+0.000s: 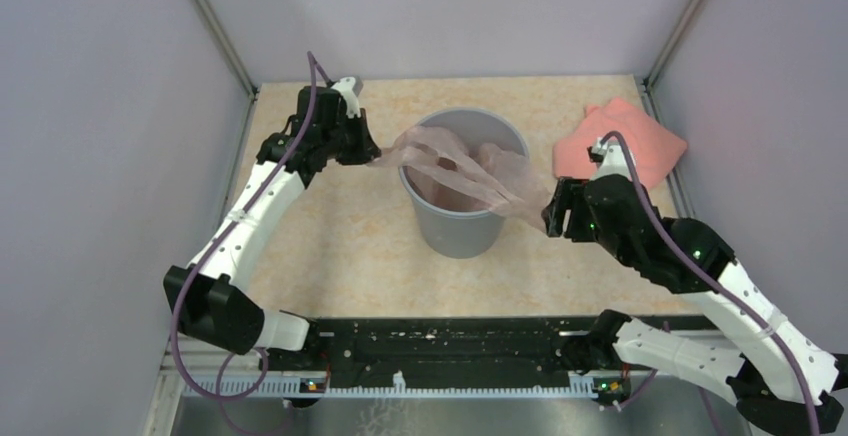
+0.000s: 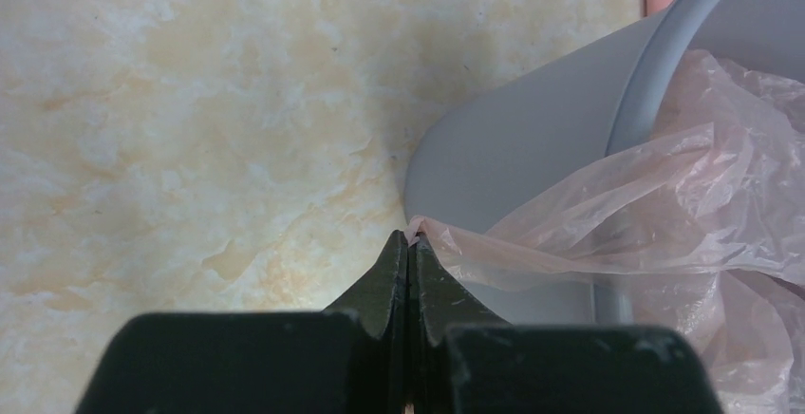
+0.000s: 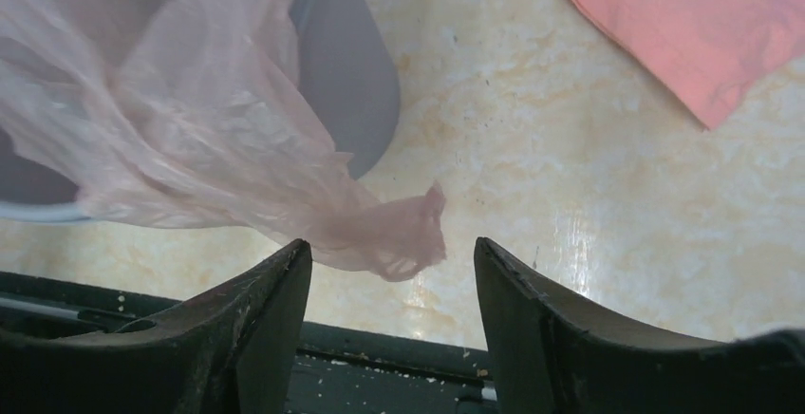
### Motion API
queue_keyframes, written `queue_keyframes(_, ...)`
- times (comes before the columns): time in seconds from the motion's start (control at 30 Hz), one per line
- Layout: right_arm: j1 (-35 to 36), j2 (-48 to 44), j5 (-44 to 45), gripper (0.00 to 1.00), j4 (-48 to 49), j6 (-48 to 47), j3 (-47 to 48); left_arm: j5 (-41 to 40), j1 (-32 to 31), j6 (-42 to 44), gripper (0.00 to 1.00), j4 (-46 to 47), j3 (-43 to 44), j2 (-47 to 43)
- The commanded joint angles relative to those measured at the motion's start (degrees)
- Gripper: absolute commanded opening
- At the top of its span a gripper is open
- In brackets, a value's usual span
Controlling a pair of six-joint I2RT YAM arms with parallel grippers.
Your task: Put the trash bags into the trash bin
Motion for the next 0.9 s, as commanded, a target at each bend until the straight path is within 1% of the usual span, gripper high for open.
queue_keyframes(0.0, 0.3, -0.2, 0.5, 0.64, 1.2, -4.6, 6.5, 2.1, 0.2, -0.3, 0.0, 3.0, 1.2, -0.1)
queue_keyframes(0.13, 0.4, 1.8, -4.3, 0.62, 3.9, -9.6, 11.1, 2.4, 0.2, 0.0, 0.0, 2.8, 2.2, 0.2)
queue_keyframes(0.27, 0.6, 6.7, -11.0, 0.56, 6.8, -13.9, 14.8, 2.3, 0.2, 0.5, 0.0, 2.3, 2.5, 0.4)
queue_keyframes(0.33, 2.3, 9.1, -12.2, 0.55, 8.3, -15.8, 16.7, 2.5, 0.2, 0.6, 0.0, 2.2, 2.6, 0.4)
queue_keyframes(0.57, 11.9, 19.1, -7.9, 0.55, 12.6, -24.2, 22.4, 2.6, 0.2, 0.9, 0.0, 1.9, 2.9, 0.6)
queue_keyframes(0.73, 13.2, 24.0, -4.7, 0.55, 15.5, -28.4, 22.7, 2.6, 0.2, 1.2, 0.0, 1.3, 2.9, 0.5)
queue_keyframes(0.87, 13.2, 25.7, -4.6, 0.55, 17.3, -30.9, 21.6, 2.6, 0.2, 1.6, 0.0, 0.9, 3.2, 0.5)
